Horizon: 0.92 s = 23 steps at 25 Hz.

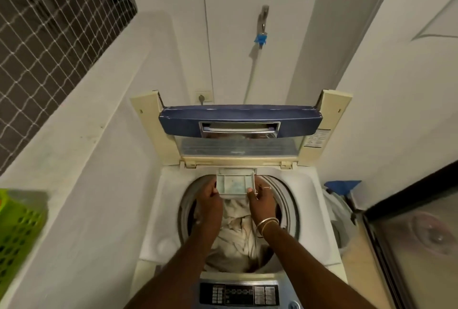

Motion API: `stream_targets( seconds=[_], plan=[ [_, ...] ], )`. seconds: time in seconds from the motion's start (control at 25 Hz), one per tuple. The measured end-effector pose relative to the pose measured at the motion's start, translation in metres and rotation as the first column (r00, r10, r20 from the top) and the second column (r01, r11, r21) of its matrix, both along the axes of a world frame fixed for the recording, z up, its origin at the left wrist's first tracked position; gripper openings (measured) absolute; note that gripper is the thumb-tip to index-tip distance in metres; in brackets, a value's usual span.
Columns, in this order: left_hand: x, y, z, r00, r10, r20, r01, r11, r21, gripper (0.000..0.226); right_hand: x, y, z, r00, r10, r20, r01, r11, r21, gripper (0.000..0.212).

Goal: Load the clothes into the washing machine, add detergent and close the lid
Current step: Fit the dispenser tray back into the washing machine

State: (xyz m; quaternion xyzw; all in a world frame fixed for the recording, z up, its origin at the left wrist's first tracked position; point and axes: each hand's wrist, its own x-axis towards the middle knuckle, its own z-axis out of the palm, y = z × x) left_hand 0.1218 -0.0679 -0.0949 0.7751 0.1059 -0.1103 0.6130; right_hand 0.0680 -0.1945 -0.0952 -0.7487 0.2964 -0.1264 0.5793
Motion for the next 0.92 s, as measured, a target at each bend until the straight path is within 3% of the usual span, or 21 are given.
stream_targets(
  seconds=[0.32,0.72,0.92],
  plan=[
    [0.026,-0.009,-0.057,0.993,-0.058,-0.106,0.068,0.994,0.085,0.039,0.017,-0.021,-0.053,0.997,0.002,-0.082,-0.005,0.999,-0.041,0.044],
    [0.032,-0.016,-0.05,0.989,0.008,-0.15,-0.011,1.0,-0.019,0.036,0.027,-0.025,-0.067,0.995,-0.013,-0.096,0.016,0.999,0.032,0.045],
    [0.028,-0.011,-0.048,0.972,0.061,-0.226,-0.103,0.978,-0.181,0.034,0.03,-0.023,-0.065,0.994,-0.005,-0.11,0.012,0.998,0.068,0.047]
  ],
)
